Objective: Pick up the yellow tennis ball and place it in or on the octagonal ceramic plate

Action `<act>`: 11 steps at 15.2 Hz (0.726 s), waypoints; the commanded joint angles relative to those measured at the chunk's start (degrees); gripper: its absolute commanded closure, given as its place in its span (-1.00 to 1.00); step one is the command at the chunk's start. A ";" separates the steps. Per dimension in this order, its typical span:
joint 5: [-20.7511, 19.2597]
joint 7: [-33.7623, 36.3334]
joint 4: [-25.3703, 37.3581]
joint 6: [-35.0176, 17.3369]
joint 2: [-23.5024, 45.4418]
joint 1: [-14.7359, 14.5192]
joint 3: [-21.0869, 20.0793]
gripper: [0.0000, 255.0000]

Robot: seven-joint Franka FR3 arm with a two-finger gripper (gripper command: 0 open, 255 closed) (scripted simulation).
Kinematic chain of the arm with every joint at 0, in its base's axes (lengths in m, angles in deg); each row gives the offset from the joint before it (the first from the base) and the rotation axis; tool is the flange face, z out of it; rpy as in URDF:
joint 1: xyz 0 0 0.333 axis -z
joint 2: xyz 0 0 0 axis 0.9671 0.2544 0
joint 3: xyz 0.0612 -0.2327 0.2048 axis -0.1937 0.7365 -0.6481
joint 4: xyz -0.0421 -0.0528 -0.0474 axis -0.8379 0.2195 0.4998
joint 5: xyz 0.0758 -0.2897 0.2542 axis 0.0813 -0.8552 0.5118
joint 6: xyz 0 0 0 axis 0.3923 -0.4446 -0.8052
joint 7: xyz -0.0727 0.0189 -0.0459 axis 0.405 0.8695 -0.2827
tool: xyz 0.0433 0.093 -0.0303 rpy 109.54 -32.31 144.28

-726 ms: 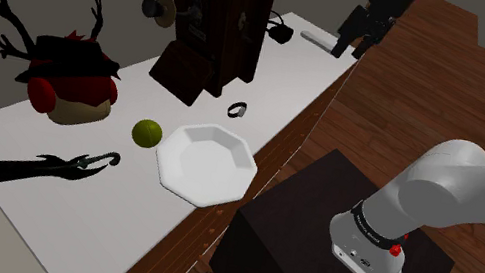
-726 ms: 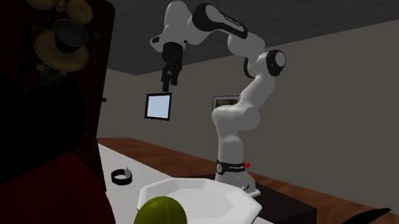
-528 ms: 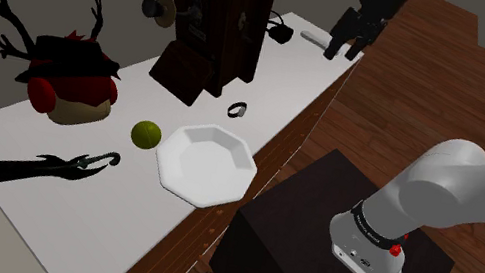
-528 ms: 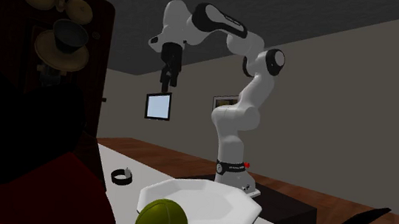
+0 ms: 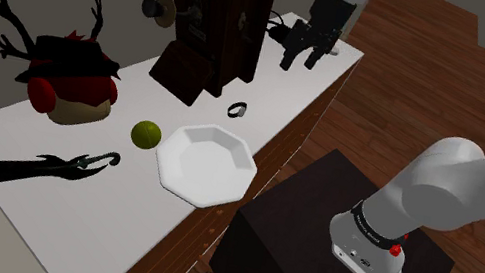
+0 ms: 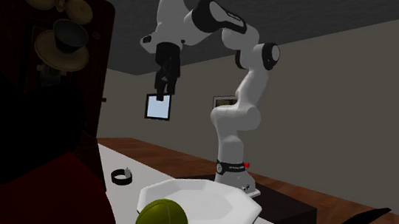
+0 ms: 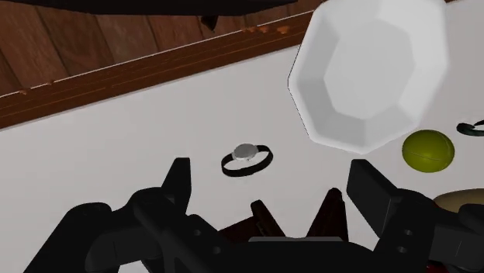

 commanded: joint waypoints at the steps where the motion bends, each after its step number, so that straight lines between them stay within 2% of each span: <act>1: 0.93 1.23 0.62 -2.67 3.29 -0.97 -1.81 -1.00; 11: 2.11 8.16 8.38 -12.52 20.94 -4.77 -10.22 -1.00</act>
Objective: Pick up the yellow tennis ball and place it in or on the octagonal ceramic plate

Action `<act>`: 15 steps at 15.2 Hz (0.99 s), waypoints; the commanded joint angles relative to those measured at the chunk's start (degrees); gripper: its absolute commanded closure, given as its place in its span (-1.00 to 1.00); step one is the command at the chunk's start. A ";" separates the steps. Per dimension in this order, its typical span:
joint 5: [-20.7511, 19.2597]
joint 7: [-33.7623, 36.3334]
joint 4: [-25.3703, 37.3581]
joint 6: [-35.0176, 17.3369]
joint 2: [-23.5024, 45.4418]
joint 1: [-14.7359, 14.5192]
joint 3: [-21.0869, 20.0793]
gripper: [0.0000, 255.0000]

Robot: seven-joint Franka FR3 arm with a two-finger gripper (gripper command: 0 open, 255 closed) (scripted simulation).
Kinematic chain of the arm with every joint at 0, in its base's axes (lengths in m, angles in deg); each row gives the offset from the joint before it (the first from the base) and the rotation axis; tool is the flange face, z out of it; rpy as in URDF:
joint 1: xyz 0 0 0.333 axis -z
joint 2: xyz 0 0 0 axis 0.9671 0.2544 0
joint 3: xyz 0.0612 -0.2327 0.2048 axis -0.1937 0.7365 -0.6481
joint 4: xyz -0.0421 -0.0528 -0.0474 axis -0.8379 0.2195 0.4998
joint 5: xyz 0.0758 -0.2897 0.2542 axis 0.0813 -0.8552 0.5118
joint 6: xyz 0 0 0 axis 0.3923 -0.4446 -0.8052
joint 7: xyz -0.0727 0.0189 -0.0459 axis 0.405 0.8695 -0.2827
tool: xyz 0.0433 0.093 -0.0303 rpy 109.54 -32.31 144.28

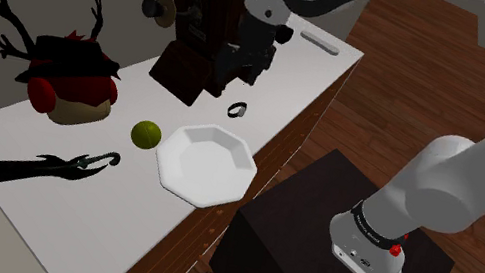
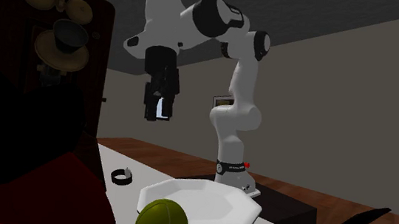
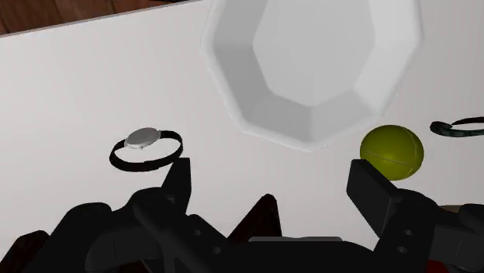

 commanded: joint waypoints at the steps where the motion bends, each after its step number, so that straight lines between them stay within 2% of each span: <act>1: -0.33 1.72 2.14 -1.54 3.64 -0.71 -1.63 -1.00; 9: -4.94 8.93 13.12 -6.11 19.77 -3.86 -6.44 -1.00; 15: -10.23 14.45 24.06 -6.95 32.52 -7.94 -7.82 -1.00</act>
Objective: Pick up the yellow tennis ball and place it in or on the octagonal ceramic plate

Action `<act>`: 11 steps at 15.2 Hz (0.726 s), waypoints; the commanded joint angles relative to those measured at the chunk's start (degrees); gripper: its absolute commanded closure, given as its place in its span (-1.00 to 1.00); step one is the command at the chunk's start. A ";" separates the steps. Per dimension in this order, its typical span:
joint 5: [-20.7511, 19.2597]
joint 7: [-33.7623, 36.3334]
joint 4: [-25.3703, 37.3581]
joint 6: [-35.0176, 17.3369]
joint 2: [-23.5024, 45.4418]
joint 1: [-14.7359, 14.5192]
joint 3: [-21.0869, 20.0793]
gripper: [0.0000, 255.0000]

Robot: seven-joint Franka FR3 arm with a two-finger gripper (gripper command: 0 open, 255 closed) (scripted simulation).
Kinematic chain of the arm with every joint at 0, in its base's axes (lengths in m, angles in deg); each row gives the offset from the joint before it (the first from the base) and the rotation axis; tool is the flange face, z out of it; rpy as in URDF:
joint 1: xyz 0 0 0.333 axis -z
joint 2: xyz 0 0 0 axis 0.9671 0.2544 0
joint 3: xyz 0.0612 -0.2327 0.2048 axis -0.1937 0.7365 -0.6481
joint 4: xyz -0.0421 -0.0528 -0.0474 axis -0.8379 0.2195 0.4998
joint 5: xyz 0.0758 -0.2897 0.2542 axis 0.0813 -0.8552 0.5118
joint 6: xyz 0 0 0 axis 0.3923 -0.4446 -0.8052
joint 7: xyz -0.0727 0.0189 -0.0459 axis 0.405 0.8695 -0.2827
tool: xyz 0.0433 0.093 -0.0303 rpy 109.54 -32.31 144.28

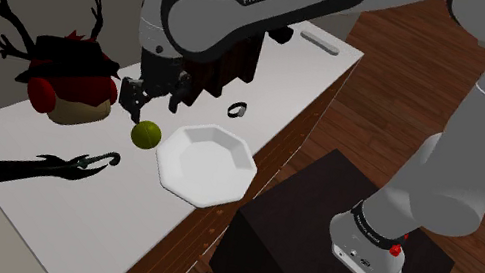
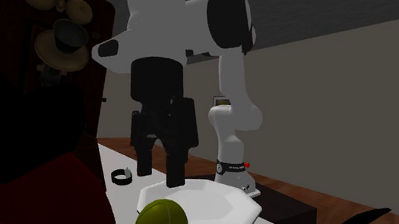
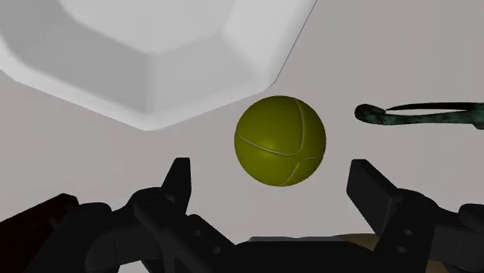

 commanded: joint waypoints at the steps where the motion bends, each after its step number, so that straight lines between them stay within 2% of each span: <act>1: -1.35 1.04 3.04 0.01 3.33 -0.98 0.00 -1.00; 8: -2.50 1.80 1.29 -4.88 6.55 -1.90 0.34 -1.00; 11: -2.50 1.79 1.29 -4.88 6.55 -1.91 0.34 -1.00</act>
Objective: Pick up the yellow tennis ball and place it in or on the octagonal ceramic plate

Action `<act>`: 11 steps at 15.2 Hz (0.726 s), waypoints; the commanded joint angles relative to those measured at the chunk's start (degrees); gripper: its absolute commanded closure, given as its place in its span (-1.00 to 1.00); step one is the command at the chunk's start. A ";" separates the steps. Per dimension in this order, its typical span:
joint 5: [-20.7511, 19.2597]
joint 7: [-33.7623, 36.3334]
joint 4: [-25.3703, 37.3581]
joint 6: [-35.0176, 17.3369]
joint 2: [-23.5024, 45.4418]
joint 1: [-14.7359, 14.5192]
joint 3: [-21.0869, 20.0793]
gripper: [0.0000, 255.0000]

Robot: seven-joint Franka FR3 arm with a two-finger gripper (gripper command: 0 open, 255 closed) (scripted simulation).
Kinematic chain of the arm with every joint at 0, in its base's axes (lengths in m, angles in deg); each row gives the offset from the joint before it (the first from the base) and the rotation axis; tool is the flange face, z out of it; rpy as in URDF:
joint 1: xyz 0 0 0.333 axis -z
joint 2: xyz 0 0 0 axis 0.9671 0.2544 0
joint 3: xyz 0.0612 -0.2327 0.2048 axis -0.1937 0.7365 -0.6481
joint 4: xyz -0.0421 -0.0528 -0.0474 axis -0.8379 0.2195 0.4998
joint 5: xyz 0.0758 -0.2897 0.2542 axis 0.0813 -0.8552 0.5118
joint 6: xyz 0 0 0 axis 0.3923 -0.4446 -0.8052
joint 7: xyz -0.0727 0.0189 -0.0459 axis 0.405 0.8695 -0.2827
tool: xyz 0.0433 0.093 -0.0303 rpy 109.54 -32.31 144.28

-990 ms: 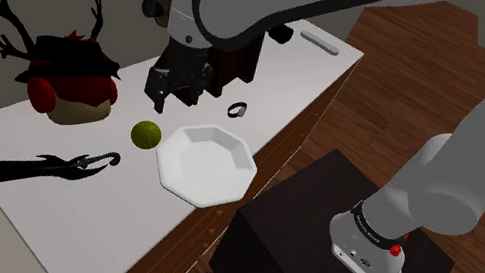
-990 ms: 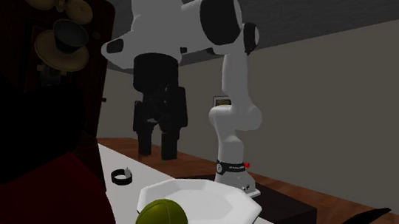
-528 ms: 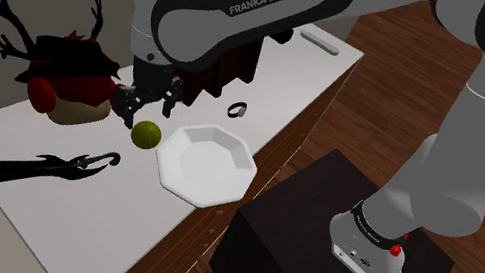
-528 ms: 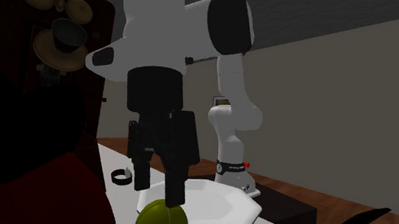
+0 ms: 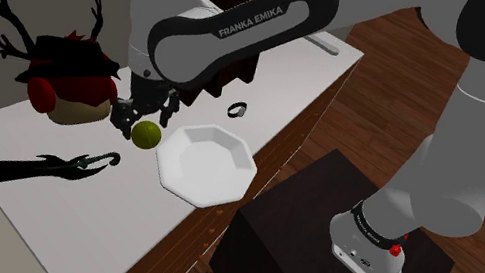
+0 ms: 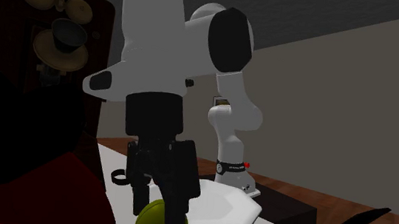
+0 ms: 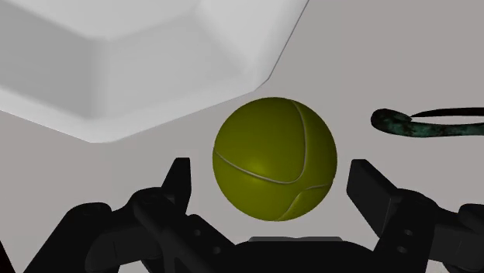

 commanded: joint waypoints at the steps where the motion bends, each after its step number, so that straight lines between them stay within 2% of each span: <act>1: -0.02 0.01 -0.05 -0.11 0.04 -0.01 0.01 -1.00; 5: -0.02 0.01 -0.05 -0.11 0.04 -0.01 0.01 -1.00; 6: -0.02 0.01 -0.05 -0.11 0.04 -0.01 0.01 1.00; 11: -0.02 0.06 -0.04 -0.10 0.03 -0.04 -0.01 1.00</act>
